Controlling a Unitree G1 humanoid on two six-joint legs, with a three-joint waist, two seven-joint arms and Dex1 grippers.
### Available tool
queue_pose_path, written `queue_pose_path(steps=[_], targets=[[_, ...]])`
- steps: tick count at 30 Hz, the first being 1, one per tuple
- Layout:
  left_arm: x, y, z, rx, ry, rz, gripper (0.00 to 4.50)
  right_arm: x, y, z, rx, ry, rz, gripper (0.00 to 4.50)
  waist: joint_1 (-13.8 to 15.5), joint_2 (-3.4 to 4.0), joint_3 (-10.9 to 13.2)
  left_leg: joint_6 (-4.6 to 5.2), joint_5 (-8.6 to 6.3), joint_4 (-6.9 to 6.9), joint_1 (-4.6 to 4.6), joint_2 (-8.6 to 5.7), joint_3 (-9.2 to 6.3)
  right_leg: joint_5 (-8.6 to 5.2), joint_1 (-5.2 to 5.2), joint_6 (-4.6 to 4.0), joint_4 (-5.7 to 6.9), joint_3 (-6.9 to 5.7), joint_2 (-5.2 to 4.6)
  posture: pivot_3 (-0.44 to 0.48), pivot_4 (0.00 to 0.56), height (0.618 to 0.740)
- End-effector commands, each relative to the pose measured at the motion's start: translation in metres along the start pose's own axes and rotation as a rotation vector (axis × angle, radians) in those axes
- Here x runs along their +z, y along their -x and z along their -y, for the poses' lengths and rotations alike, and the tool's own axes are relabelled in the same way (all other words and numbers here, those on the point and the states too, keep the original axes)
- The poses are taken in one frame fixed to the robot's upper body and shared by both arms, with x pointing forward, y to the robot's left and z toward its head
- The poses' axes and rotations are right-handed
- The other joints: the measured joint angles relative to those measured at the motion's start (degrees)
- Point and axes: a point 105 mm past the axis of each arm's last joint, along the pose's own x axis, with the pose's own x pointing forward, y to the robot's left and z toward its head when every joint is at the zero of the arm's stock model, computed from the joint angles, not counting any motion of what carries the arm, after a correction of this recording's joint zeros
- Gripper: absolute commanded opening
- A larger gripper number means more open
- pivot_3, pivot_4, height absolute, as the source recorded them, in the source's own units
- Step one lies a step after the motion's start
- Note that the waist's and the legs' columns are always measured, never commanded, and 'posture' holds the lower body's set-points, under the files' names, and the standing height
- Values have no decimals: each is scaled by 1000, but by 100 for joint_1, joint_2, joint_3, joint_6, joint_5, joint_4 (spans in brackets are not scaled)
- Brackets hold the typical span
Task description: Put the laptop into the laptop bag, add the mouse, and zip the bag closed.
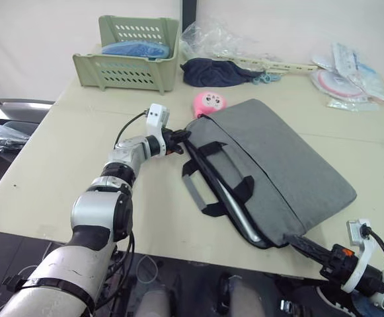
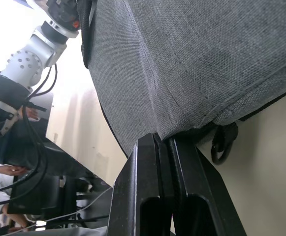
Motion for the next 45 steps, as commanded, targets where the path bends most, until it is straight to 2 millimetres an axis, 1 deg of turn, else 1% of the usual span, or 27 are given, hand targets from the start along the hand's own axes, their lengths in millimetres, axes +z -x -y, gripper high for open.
queue_pose_path(steps=[1, 5, 9, 12, 14, 15, 18, 20, 24, 26, 28, 31, 34, 38, 40, 43, 45], targets=[[8, 9, -5, -5, -17, 31, 0, 24, 9, 4, -35, 56, 74, 50, -42, 0, 0, 0, 0, 1, 0, 0, 0, 0, 0, 0, 1, 0, 0, 0, 150, 740], [-3, 27, -11, -38, -1, 15, 0, 49, 6, 8, -56, 120, 115, 50, -107, 4, -2, 0, 0, 1, 1, 0, -1, 0, 0, 0, 4, 0, 0, 0, 150, 740], [-12, 48, -8, -64, 0, -9, 0, 64, 1, 7, -47, 156, 116, 50, -202, 17, -8, -1, 1, -2, 8, 3, 1, 0, -2, 0, 9, 2, 0, 0, 150, 740], [-18, 70, 2, -84, 4, -32, 0, 76, -1, 8, -54, 187, 116, 50, -244, 24, -10, -2, 1, -3, 11, 6, 1, 0, -4, 0, 16, 3, 1, 0, 150, 740], [-22, 90, 20, -134, 12, -67, 0, 84, -1, 10, -67, 210, 97, 50, -250, 28, -10, -2, 1, -4, 15, 7, 1, 0, -6, 0, 22, 6, 1, 0, 150, 740], [-23, 97, 28, -152, 17, -82, 0, 86, -1, 10, -67, 219, 82, 50, -263, 34, -9, -2, 1, -4, 15, 7, 2, 0, -8, 0, 22, 8, 1, 0, 150, 740], [-25, 111, 43, -175, 32, -109, 0, 87, -3, 10, -60, 237, 47, 50, -199, 42, -7, -3, 1, -1, 15, 8, -1, 0, -9, 0, 27, 12, 1, 0, 150, 740], [-29, 127, 52, -187, 53, -136, 0, 88, -8, 5, -33, 247, 12, 50, -181, 43, -6, -3, 1, 9, 9, 8, -5, -1, -9, 0, 27, 13, 0, 0, 150, 740], [-40, 152, 55, -143, 90, -162, 0, 82, -14, -2, 12, 254, -42, 50, -189, 52, -5, -4, 1, 11, 8, 8, -4, -1, -9, -1, 27, 16, 0, 0, 150, 740], [-50, 163, 59, -144, 97, -200, 0, 80, -15, -4, 24, 250, -56, 50, -189, 53, -5, -5, 0, 8, 8, 9, -5, -1, -9, -1, 27, 15, 1, 0, 150, 740], [-57, 173, 67, -165, 113, -227, 0, 80, -15, -5, 30, 251, -63, 50, -189, 54, -5, -5, 0, 8, 8, 8, -4, -1, -9, -1, 27, 15, 0, 0, 150, 740], [-60, 178, 76, -181, 144, -231, 0, 85, -13, 0, 10, 259, -51, 50, -188, 56, -5, -7, -1, 7, 10, 9, -3, -2, -9, -2, 26, 16, 0, 0, 150, 740], [-66, 179, 78, -162, 142, -243, 0, 92, -10, 5, -11, 267, -35, 50, -143, 57, -6, -8, -1, 7, 9, 8, -1, -2, -8, -2, 25, 18, 0, 0, 150, 740], [-75, 177, 66, -79, 101, -250, 0, 99, -6, 10, -25, 280, -25, 50, -78, 68, -12, -8, -2, 6, 12, 8, 2, -2, -9, -2, 25, 18, 1, 0, 150, 740], [-74, 174, 63, -68, 104, -234, 0, 95, -2, 8, -9, 270, -34, 50, -59, 68, -12, -8, -2, 7, 11, 7, 2, -2, -8, -2, 25, 18, 1, 0, 150, 740], [-72, 167, 67, -98, 103, -219, 0, 86, 4, 8, -5, 249, -54, 50, -32, 71, -14, -8, -2, 7, 11, 7, -1, -2, -6, -2, 25, 18, 1, 0, 150, 740], [-69, 160, 72, -132, 85, -217, 0, 83, 7, 8, 0, 231, -48, 50, -10, 72, -14, -8, -2, 7, 10, 6, 0, -2, -6, -2, 25, 18, 0, 0, 150, 740]])
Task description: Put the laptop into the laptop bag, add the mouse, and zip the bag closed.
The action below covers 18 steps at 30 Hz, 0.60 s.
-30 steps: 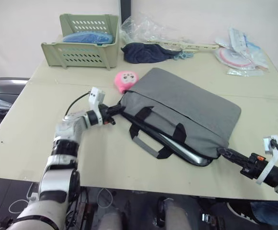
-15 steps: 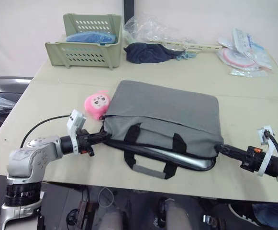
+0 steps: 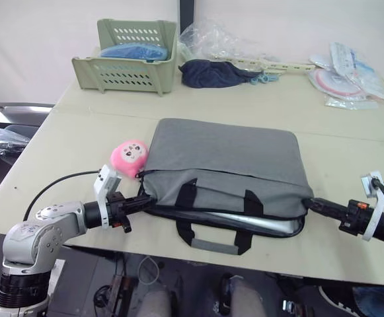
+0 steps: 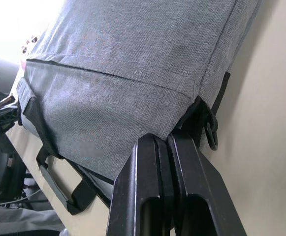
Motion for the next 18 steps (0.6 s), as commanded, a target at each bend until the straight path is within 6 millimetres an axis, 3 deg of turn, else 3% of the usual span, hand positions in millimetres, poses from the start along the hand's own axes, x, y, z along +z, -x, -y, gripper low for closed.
queue_pose_path(steps=[1, 14, 18], targets=[[5, -13, 3, -29, -26, -1, 0, 9, 14, -10, 25, 27, 48, 50, 39, 1, -1, 0, 0, 0, 0, 0, 0, 0, 0, 0, 0, 0, 0, 0, 150, 740], [25, -29, -8, -67, -87, -6, 0, 9, 27, -8, -18, 16, 115, 50, 95, 3, -1, 0, 0, 5, -2, -3, -1, 0, 2, 0, -2, -1, 0, 0, 150, 740], [23, -32, 5, -150, -73, -31, 0, 19, 24, 2, -65, 39, 156, 50, 91, 3, -1, 0, 0, 5, -2, -3, 0, 0, 2, 0, -3, -1, 0, 0, 150, 740]])
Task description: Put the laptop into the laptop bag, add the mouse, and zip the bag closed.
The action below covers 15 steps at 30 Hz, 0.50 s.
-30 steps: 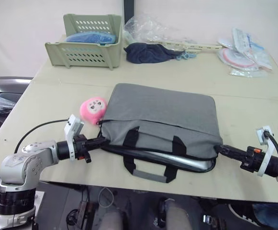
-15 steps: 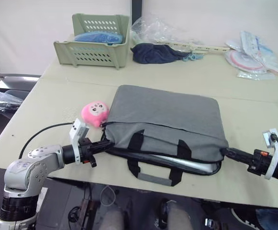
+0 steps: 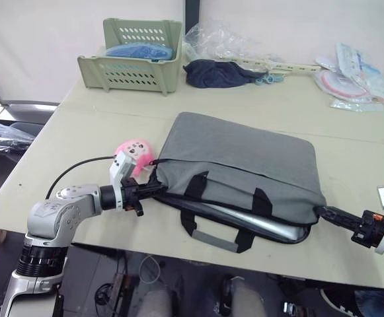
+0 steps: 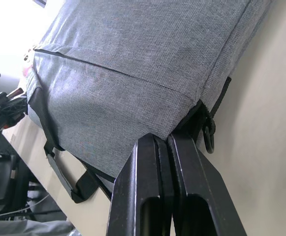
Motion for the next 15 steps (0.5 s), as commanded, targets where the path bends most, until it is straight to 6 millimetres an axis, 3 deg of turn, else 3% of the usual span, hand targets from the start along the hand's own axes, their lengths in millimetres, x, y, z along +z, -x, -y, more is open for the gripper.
queue_pose_path(steps=[1, 8, 14, 15], targets=[[1, -1, 13, -68, -15, -23, 0, 21, 2, -1, -15, 63, 88, 50, -16, 1, 1, 0, 0, 0, 1, 0, 1, 0, 0, 0, 0, 0, 0, 0, 150, 740], [-1, 7, 13, -52, -6, -31, 0, 25, 0, 3, -19, 74, 78, 50, -34, 3, 2, 0, 0, -2, 1, 1, 0, 0, -2, 0, 0, 0, 1, 0, 150, 740], [-6, 14, 12, -24, -15, -25, 0, 16, -3, 4, -4, 77, 39, 50, -38, 3, 2, 0, 0, -3, 1, 1, -1, 0, -2, 0, 0, 0, 0, 0, 150, 740], [-6, 16, 11, -21, -21, -22, 676, 17, -4, 4, 2, 84, 43, 757, -39, 3, 2, 0, 0, -3, 1, 1, 0, 0, -2, 0, 0, 0, 0, 0, 150, 740]])
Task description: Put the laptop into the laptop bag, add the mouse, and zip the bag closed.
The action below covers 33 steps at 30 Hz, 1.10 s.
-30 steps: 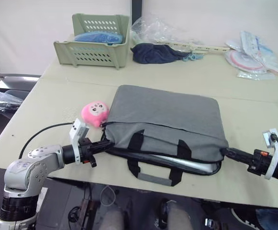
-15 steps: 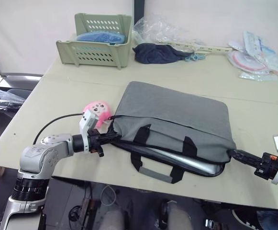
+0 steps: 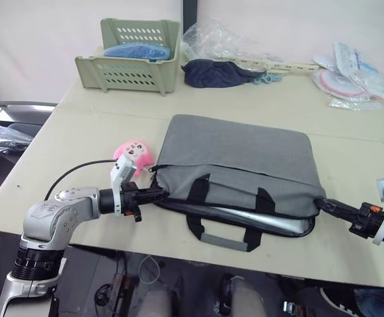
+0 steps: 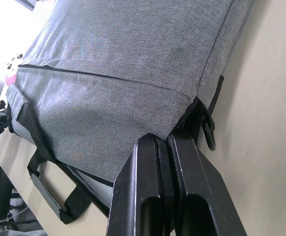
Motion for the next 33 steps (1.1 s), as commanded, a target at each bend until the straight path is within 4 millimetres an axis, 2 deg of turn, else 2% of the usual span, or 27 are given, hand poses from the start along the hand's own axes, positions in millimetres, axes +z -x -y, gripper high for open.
queue_pose_path(steps=[1, 2, 4, 5, 6, 7, 8, 9, 10, 14, 16, 18, 20, 23, 25, 33], targets=[[1, 12, 1, 19, -32, 3, 688, 11, 2, -5, 24, 57, 43, 765, -9, 0, 0, 0, 0, 0, 0, 0, 0, 0, 0, 0, 0, 0, 0, 0, 150, 740], [1, 14, 1, 21, -32, 5, 898, 11, 1, -5, 26, 61, 46, 1014, -24, 0, 0, 0, 0, -1, 0, 0, 0, 0, 0, 0, 0, 0, 0, 0, 150, 740], [2, 22, 0, 33, -21, 13, 1812, 12, 2, -8, 41, 62, 48, 1881, -27, 0, 0, 0, 0, -1, -1, 1, -1, 0, 0, 0, 0, 0, 0, 0, 150, 740], [3, 32, -1, 45, -11, 22, 2783, 13, 6, -9, 42, 65, 49, 2887, -27, 0, 0, 0, 0, 0, 0, 1, -1, 0, 0, 0, 0, 1, 0, 0, 150, 740], [3, 45, -1, 55, -3, 27, 2922, 13, 13, -9, 33, 75, 45, 3027, -21, 0, 0, 0, 0, 0, 0, 1, -1, 0, 0, 0, 0, 1, 0, 0, 150, 740], [3, 57, -1, 66, 3, 29, 3186, 13, 19, -8, 19, 88, 36, 3350, -42, 2, 2, -1, 0, 0, 0, 1, -2, 0, 1, 0, 0, 1, 0, 0, 150, 740], [3, 67, 0, 75, 8, 29, 3718, 12, 24, -6, 3, 107, 20, 3868, -59, 3, 2, -1, 0, -5, -5, 4, -1, -1, -7, -1, -1, 1, 1, 0, 150, 740], [3, 75, 1, 79, 13, 30, 4039, 12, 29, -5, -10, 128, 5, 4265, -66, 4, 3, -3, -1, -20, 3, 4, -1, -2, -8, -3, 0, 0, 3, 0, 150, 740], [4, 82, 2, 82, 16, 32, 4460, 13, 33, -4, -23, 149, -1, 4500, -66, 4, 3, -3, -1, -24, 2, 4, -2, -3, -8, -3, -3, -2, 3, 0, 150, 740], [18, 116, -4, 171, -15, 73, 4485, 34, 51, 8, -149, 349, -18, 4500, -94, 5, 4, -3, -1, -21, 0, 2, 5, -3, -1, -2, -27, 2, 3, 0, 150, 740], [28, 138, -23, 312, -153, 118, 4485, 46, 61, 15, -219, 499, -38, 4500, -109, 10, 7, -8, -1, -21, 3, 5, 4, -3, -1, -2, -24, 3, 5, 0, 150, 740], [43, 169, -53, 538, -347, 184, 4485, 60, 71, 29, -333, 789, -64, 4500, -118, 16, 9, -11, -1, -28, 7, 7, 9, -4, -1, -1, -27, 5, 8, 0, 150, 740], [47, 186, -68, 648, -467, 198, 4485, 63, 75, 37, -359, 938, -97, 4500, -131, 15, 10, -15, -2, -30, 10, 8, 12, -4, -1, -1, -32, 5, 11, 0, 150, 740], [29, 207, -92, 762, -551, 31, 4485, 76, 81, 47, -378, 1019, -67, 4500, -200, 14, 10, -16, -3, -40, 13, 8, 18, -4, 0, -1, -42, 5, 15, 0, 150, 740], [22, 219, -102, 803, -514, 5, 4485, 80, 85, 53, -388, 1037, -67, 4500, -266, 19, 15, -16, -3, -40, 10, 8, 20, -4, -1, -1, -42, 3, 15, 0, 150, 740], [18, 224, -109, 781, -447, 51, 4485, 85, 90, 68, -408, 1043, -82, 4500, -398, 23, 18, -15, -2, -41, 14, 19, 18, -4, -3, 0, -29, 2, 19, 0, 150, 740]])
